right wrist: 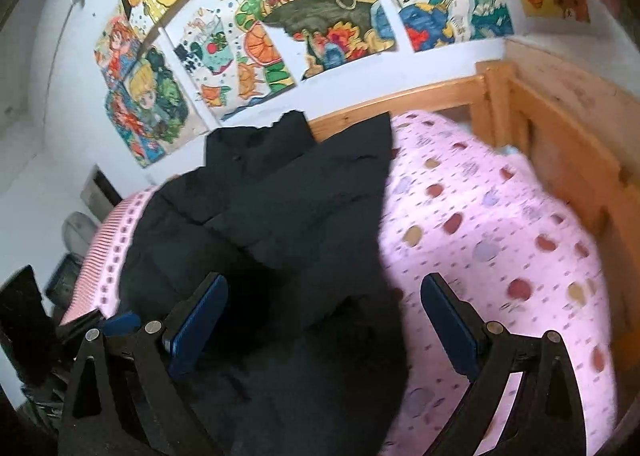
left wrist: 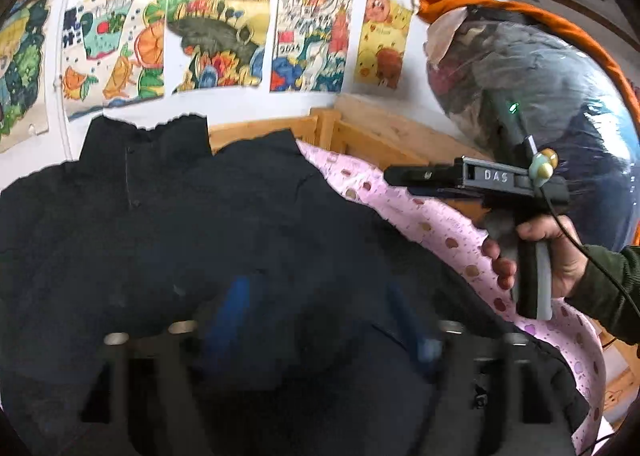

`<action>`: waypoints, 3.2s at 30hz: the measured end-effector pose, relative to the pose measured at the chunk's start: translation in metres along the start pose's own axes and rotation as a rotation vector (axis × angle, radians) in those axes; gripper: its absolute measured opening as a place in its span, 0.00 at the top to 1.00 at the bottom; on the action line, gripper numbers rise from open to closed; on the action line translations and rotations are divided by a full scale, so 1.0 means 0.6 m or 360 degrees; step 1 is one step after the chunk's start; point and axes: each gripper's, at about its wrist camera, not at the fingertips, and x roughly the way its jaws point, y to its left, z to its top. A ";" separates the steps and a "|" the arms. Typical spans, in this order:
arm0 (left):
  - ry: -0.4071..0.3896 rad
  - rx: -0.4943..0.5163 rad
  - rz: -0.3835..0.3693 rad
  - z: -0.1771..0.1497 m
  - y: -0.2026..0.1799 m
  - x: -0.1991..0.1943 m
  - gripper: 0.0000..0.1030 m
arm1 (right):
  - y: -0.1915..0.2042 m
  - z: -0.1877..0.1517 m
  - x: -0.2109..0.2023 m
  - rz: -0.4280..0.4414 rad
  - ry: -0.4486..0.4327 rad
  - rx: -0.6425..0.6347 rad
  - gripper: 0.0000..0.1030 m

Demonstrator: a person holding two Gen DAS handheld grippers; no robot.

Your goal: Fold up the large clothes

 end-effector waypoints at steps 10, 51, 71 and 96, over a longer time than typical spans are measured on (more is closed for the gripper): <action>0.0068 0.0010 0.0436 0.015 0.069 -0.059 0.25 | 0.030 -0.033 0.015 -0.0007 0.0077 -0.0090 0.08; 0.0444 -0.0389 0.0695 -0.035 0.296 -0.038 0.04 | 0.199 -0.052 0.066 -0.0519 0.0312 -0.0649 0.13; 0.0230 -0.0172 0.0987 0.324 0.448 0.146 0.04 | 0.205 0.253 0.298 -0.0367 0.0000 -0.0483 0.18; 0.0062 -0.0387 0.0867 0.329 0.490 0.235 0.92 | 0.116 0.275 0.406 -0.0028 -0.0273 -0.0165 0.91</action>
